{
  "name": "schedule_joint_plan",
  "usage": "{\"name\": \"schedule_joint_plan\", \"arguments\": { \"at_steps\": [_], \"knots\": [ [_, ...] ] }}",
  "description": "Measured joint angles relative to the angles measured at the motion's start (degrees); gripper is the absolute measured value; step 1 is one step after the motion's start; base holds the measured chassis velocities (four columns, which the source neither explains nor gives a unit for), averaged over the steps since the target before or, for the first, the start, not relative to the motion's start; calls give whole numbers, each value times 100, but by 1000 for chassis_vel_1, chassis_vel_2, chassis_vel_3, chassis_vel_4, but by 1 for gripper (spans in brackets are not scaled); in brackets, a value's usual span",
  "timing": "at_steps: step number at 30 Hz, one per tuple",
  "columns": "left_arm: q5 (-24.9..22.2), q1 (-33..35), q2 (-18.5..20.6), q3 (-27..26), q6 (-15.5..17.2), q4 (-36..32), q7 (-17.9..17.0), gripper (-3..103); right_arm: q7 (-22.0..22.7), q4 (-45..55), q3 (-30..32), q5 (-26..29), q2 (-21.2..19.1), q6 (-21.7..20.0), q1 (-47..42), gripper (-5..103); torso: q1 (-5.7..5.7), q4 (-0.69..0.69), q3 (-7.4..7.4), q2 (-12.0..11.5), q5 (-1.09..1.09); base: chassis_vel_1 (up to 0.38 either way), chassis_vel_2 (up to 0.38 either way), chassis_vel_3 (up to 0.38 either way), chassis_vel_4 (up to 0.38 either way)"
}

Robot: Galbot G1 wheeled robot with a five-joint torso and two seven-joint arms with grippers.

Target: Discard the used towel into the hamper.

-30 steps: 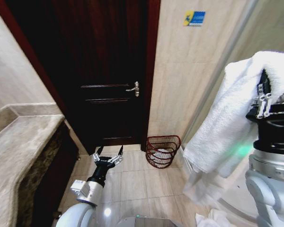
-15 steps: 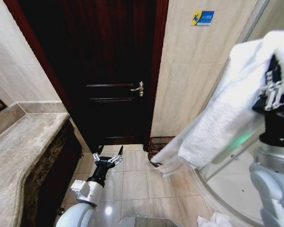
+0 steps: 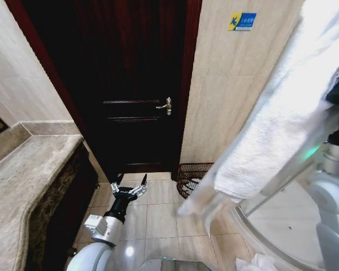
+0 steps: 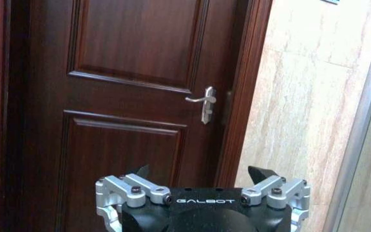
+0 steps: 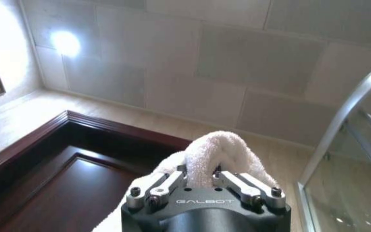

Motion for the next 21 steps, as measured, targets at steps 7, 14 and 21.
{"name": "schedule_joint_plan", "arguments": {
  "at_steps": [7, 14, 21],
  "knots": [
    [0, 0, 0, 0, 0, 0, 0, 100, -9, -83, -57, 59, 147, -70, 25, 13, 0, 0, 0, 1, 0, 0, 0, 0, 0],
    [0, 0, 0, 0, 0, 0, 0, 100, -11, -60, -131, 126, 247, -198, 141, 13, 0, 0, 1, 2, -1, 0, 0, 0, 0],
    [0, 1, 0, 0, 0, 0, 0, 100, -34, -67, -104, 147, 245, -197, 143, 13, -1, 0, 0, 4, -1, -27, 24, 26, -23]
  ]
}}
